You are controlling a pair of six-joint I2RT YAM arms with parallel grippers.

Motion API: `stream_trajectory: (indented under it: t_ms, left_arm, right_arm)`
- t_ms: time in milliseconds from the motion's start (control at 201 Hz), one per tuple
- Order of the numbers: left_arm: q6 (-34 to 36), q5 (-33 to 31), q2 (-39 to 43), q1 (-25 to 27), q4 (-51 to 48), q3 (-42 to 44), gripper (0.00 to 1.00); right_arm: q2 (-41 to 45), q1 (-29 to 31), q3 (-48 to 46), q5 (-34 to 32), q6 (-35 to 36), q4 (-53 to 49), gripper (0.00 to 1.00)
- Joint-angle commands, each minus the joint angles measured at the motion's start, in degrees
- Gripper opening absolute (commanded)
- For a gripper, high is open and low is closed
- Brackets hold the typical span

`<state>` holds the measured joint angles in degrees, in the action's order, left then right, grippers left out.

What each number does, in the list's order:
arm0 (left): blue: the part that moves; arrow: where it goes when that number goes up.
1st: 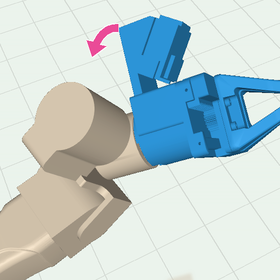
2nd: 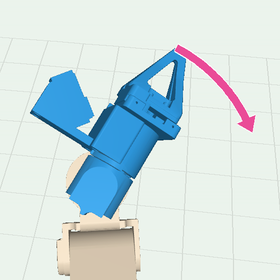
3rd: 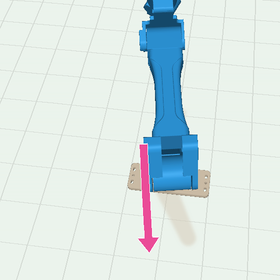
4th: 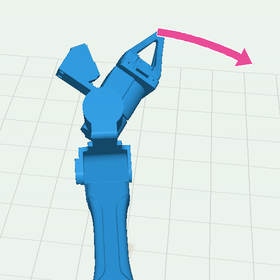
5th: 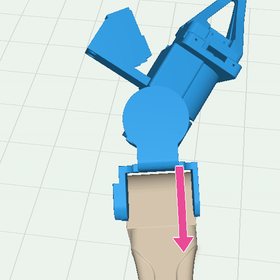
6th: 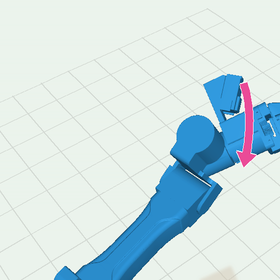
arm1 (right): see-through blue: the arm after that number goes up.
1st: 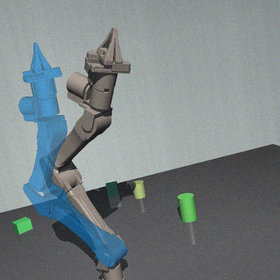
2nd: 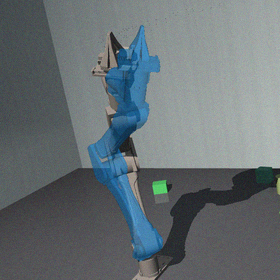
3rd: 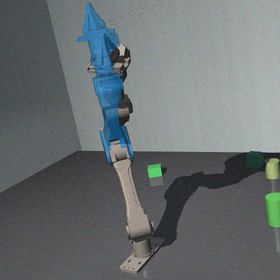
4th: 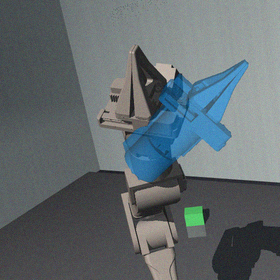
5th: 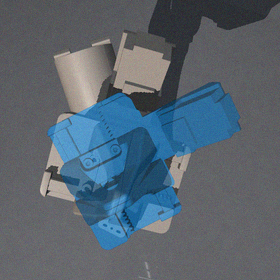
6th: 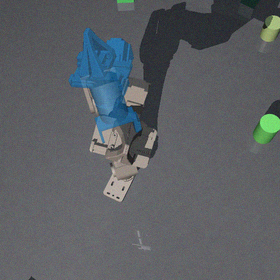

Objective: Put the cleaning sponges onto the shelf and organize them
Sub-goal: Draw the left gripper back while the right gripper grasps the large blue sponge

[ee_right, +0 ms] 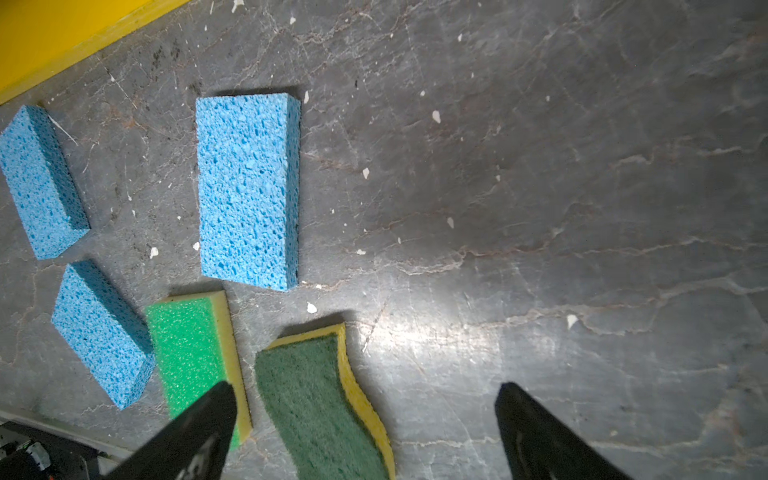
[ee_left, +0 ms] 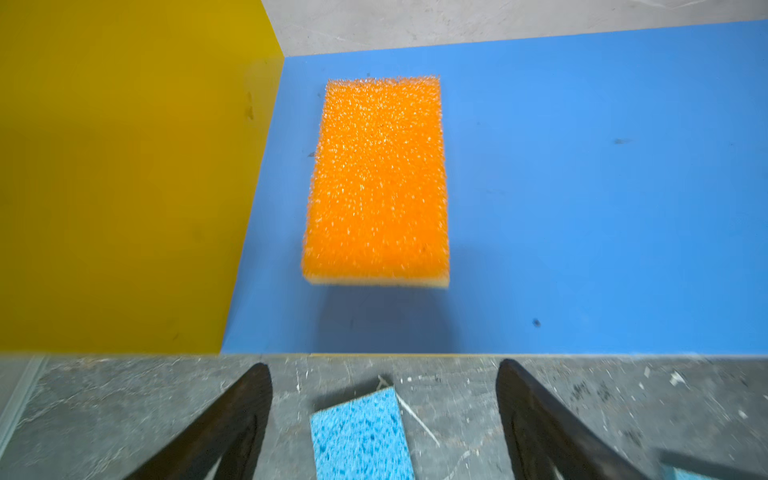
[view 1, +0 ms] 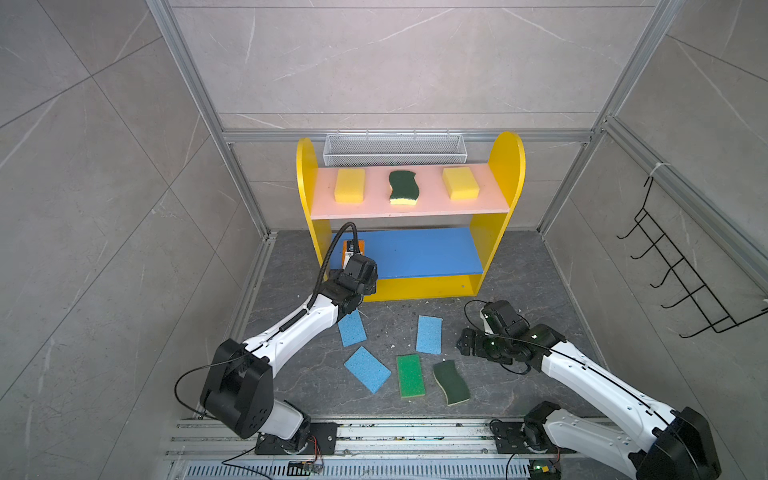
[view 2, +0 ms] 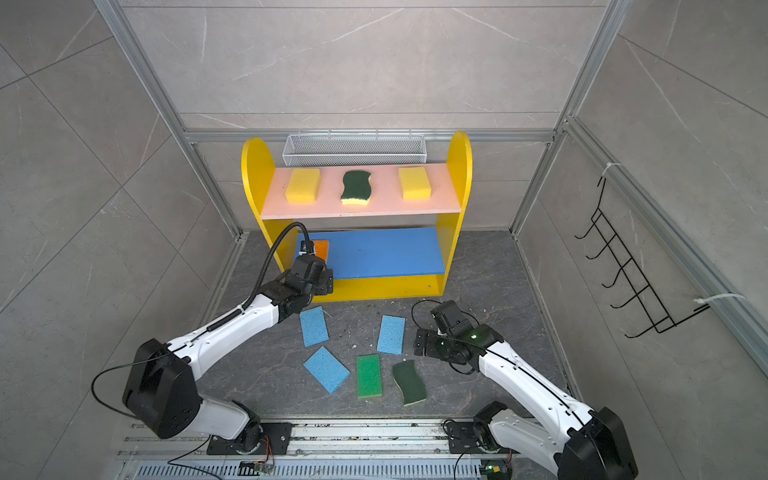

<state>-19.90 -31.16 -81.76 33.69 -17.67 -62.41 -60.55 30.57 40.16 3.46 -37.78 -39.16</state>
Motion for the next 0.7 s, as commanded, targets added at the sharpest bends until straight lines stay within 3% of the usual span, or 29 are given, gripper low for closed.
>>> stream_trajectory:
  t_ms: [0,304,692]
  left_arm:
    - [-1.90,-2.95,5.34,1.36,-2.78,1.55,0.87]
    - [-8.47,-3.38,17.71,4.84,-10.89,8.85,0.86]
    - [-18.24,-2.60,33.03,5.06,-19.68,18.67,0.86]
  right_arm:
    - [-1.36,1.10,0.71,-1.87,-1.47,-0.22,0.99]
    - [-8.01,6.97,2.51,-4.32,-6.63,5.14,0.98]
    - [-20.32,15.57,8.09,-8.39,-12.07,9.65,0.99]
